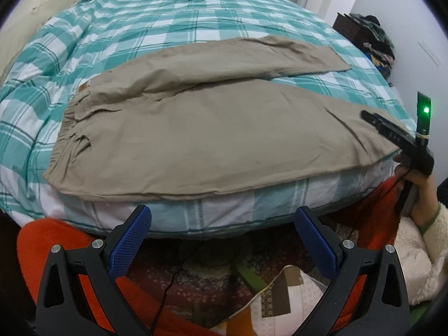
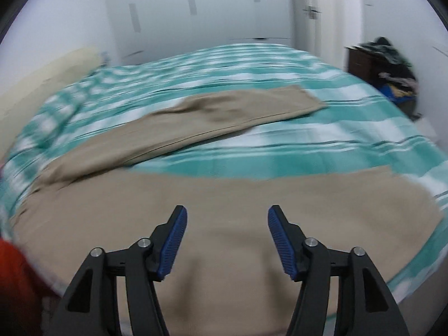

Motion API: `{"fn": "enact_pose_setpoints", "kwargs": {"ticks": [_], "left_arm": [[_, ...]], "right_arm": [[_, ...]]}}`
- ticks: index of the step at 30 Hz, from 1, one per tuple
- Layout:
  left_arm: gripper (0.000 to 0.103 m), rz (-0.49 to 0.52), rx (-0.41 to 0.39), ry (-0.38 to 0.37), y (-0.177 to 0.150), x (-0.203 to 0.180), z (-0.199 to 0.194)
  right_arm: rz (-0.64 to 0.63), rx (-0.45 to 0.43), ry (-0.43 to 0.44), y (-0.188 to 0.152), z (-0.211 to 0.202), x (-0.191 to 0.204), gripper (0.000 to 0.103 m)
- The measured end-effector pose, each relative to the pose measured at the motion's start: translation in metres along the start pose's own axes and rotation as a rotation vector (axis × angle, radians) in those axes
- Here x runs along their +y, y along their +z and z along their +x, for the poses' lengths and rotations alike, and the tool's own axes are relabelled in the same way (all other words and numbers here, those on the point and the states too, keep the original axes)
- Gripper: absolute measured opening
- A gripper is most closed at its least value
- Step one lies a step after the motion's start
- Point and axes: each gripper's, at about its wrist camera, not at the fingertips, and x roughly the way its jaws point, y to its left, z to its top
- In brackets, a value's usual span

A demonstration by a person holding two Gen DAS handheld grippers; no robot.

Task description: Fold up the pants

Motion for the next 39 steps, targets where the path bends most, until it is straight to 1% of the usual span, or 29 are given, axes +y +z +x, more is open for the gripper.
{"fn": "enact_pose_setpoints", "kwargs": {"ticks": [1, 2, 4, 5, 6, 7, 8, 11, 12, 14, 15, 17, 19, 20, 21, 23, 24, 25, 26, 27, 28, 29, 31, 33, 34, 35, 36, 37, 39], "left_arm": [[0.102, 0.003, 0.002, 0.0, -0.001, 0.0, 0.0], [0.102, 0.005, 0.004, 0.001, -0.003, 0.0, 0.0], [0.102, 0.001, 0.005, 0.004, -0.005, 0.002, -0.001], [0.102, -0.005, 0.002, 0.003, -0.005, 0.003, -0.003], [0.102, -0.014, -0.005, 0.004, -0.006, 0.004, -0.006], [0.102, -0.019, -0.011, 0.005, -0.006, 0.005, -0.007], [0.102, -0.026, -0.018, 0.008, -0.007, 0.007, -0.01], [0.102, -0.04, -0.028, 0.016, -0.009, 0.01, -0.014], [0.102, -0.042, -0.029, 0.018, -0.009, 0.01, -0.015], [0.102, -0.046, -0.029, 0.023, -0.011, 0.01, -0.016], [0.102, -0.046, -0.03, 0.024, -0.011, 0.01, -0.017], [0.102, -0.042, -0.033, 0.03, -0.011, 0.008, -0.018], [0.102, -0.038, -0.036, 0.033, -0.012, 0.008, -0.019], [0.102, -0.036, -0.036, 0.033, -0.011, 0.007, -0.019], [0.102, -0.035, -0.035, 0.033, -0.011, 0.007, -0.018], [0.102, -0.026, -0.029, 0.032, -0.011, 0.005, -0.017], [0.102, -0.021, -0.026, 0.031, -0.011, 0.003, -0.016], [0.102, -0.015, -0.024, 0.03, -0.011, 0.001, -0.015], [0.102, -0.01, -0.023, 0.029, -0.011, 0.001, -0.016], [0.102, -0.003, -0.021, 0.028, -0.011, -0.001, -0.015], [0.102, 0.004, -0.021, 0.028, -0.011, -0.003, -0.015], [0.102, 0.01, -0.02, 0.028, -0.01, -0.004, -0.015], [0.102, 0.018, -0.019, 0.032, -0.01, -0.005, -0.015], [0.102, 0.029, -0.029, 0.044, -0.005, -0.003, -0.015], [0.102, 0.046, -0.047, 0.066, 0.0, 0.0, -0.015], [0.102, 0.058, -0.063, 0.084, 0.004, 0.002, -0.015], [0.102, 0.08, -0.098, 0.119, 0.013, 0.007, -0.013], [0.102, 0.093, -0.133, 0.154, 0.021, 0.013, -0.01], [0.102, 0.083, -0.192, 0.236, 0.041, 0.034, 0.006]], "right_arm": [[-0.028, 0.01, 0.048, -0.004, -0.002, 0.018, 0.066], [-0.071, 0.029, 0.122, -0.004, -0.001, 0.039, 0.067], [-0.114, 0.068, 0.249, -0.003, -0.001, 0.069, 0.071], [-0.122, 0.086, 0.303, -0.005, -0.001, 0.083, 0.074], [-0.125, 0.112, 0.376, -0.003, 0.001, 0.099, 0.076], [-0.126, 0.127, 0.413, -0.004, 0.004, 0.11, 0.077], [-0.136, 0.148, 0.475, -0.002, 0.008, 0.128, 0.077], [-0.182, 0.161, 0.56, -0.006, 0.01, 0.17, 0.078], [-0.194, 0.167, 0.575, -0.009, 0.008, 0.18, 0.079], [-0.215, 0.202, 0.616, -0.013, 0.016, 0.196, 0.079], [-0.217, 0.225, 0.62, -0.013, 0.024, 0.198, 0.079], [-0.201, 0.293, 0.578, -0.019, 0.04, 0.196, 0.079], [-0.162, 0.347, 0.53, -0.023, 0.047, 0.18, 0.079], [-0.119, 0.38, 0.492, -0.024, 0.054, 0.158, 0.079], [-0.094, 0.393, 0.465, -0.023, 0.058, 0.144, 0.079], [-0.002, 0.417, 0.366, -0.017, 0.061, 0.087, 0.079], [0.029, 0.418, 0.336, -0.015, 0.061, 0.066, 0.079], [0.097, 0.419, 0.278, -0.011, 0.058, 0.023, 0.079], [0.143, 0.417, 0.235, -0.008, 0.056, -0.006, 0.079], [0.192, 0.403, 0.174, -0.006, 0.052, -0.037, 0.079], [0.257, 0.37, 0.059, -0.004, 0.042, -0.085, 0.079], [0.303, 0.341, -0.043, -0.002, 0.032, -0.122, 0.079], [0.413, 0.281, -0.225, -0.005, 0.008, -0.184, 0.079], [0.56, 0.212, -0.301, -0.009, -0.022, -0.226, 0.079], [0.579, 0.177, -0.318, -0.009, -0.035, -0.234, 0.079], [0.562, 0.151, -0.343, -0.007, -0.044, -0.235, 0.079], [0.523, 0.122, -0.373, -0.005, -0.053, -0.232, 0.079], [0.453, 0.081, -0.403, -0.002, -0.064, -0.22, 0.08], [0.357, 0.027, -0.408, -0.002, -0.072, -0.193, 0.081]]}}
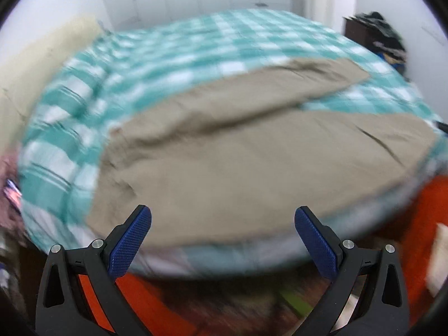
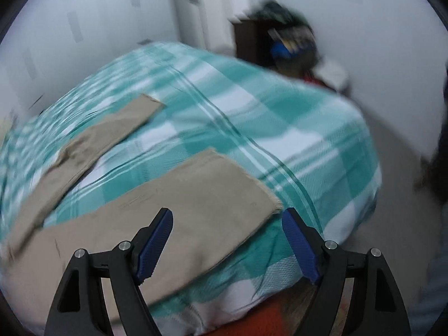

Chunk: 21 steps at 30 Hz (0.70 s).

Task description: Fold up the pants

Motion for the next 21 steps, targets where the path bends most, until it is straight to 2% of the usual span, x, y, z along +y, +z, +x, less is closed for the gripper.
{"fn": "enact_pose_setpoints", "kwargs": {"ticks": [2, 4, 6, 10, 12, 13, 15, 21], "left_arm": [[0.102, -0.035, -0.01, 0.041, 0.01, 0.019, 0.03], [0.102, -0.069, 0.005, 0.095, 0.015, 0.036, 0.064], [0.102, -0.121, 0.057, 0.126, 0.014, 0.051, 0.095], [0.102, -0.229, 0.117, 0.111, -0.017, 0.074, 0.139], [0.102, -0.255, 0.136, 0.072, -0.035, 0.078, 0.147], [0.102, -0.232, 0.098, 0.075, -0.038, 0.075, 0.142], [0.102, -0.181, 0.096, 0.1, -0.034, 0.067, 0.138], [0.102, -0.202, 0.106, 0.064, -0.035, 0.069, 0.138]], "right_arm": [[-0.113, -0.093, 0.006, -0.009, -0.02, 0.024, 0.085], [-0.233, -0.188, -0.027, -0.013, -0.034, 0.048, 0.089], [-0.308, -0.22, -0.024, -0.025, -0.038, 0.071, 0.09], [-0.385, -0.251, -0.007, -0.041, -0.039, 0.091, 0.09], [-0.393, -0.249, -0.017, -0.043, -0.035, 0.092, 0.09], [-0.395, -0.247, -0.019, -0.047, -0.039, 0.093, 0.09], [-0.395, -0.243, -0.021, -0.048, -0.039, 0.093, 0.09], [-0.34, -0.226, -0.012, -0.047, -0.04, 0.086, 0.09]]}}
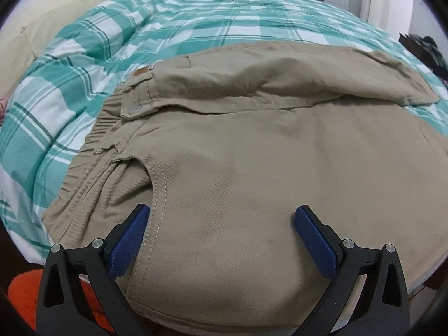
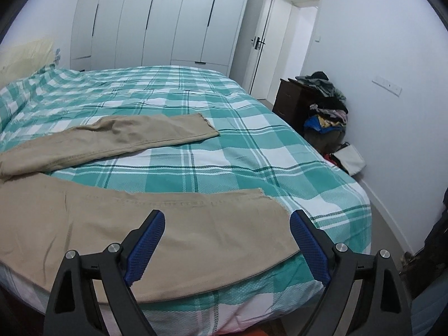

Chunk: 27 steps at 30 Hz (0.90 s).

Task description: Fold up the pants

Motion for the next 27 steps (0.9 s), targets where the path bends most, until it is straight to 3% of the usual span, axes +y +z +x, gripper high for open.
{"fn": "enact_pose_setpoints", "kwargs": {"ticks": [27], "left_arm": [[0.103, 0.009, 0.031, 0.024, 0.0004, -0.0021, 0.0102]], "right_arm": [[0.008, 0.012, 0.006, 0.0015, 0.0009, -0.0002, 0.094]]}}
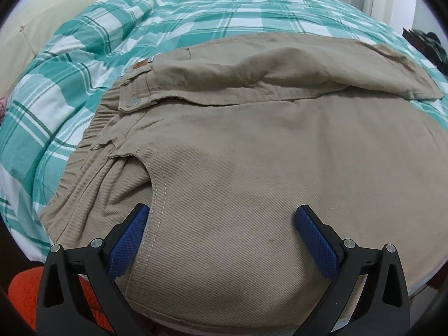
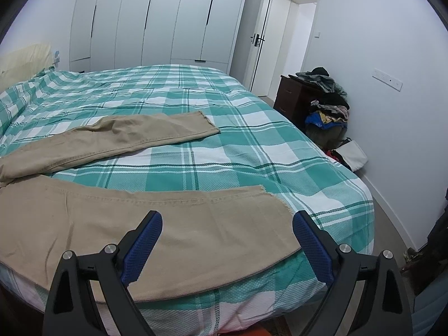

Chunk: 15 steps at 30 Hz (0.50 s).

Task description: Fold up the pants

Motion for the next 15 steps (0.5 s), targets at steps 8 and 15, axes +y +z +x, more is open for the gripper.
{"fn": "enact_pose_setpoints", "kwargs": {"ticks": [8, 15], "left_arm": [[0.103, 0.002, 0.003, -0.003, 0.0, 0.0, 0.001], [0.102, -0.031, 0.027, -0.068, 0.015, 0.011, -0.028]], "right_arm": [[-0.01, 0.016, 0.001, 0.001, 0.003, 0.003, 0.094], [-0.065, 0.055, 0.01, 0.002, 0.009, 0.015, 0.094]]}}
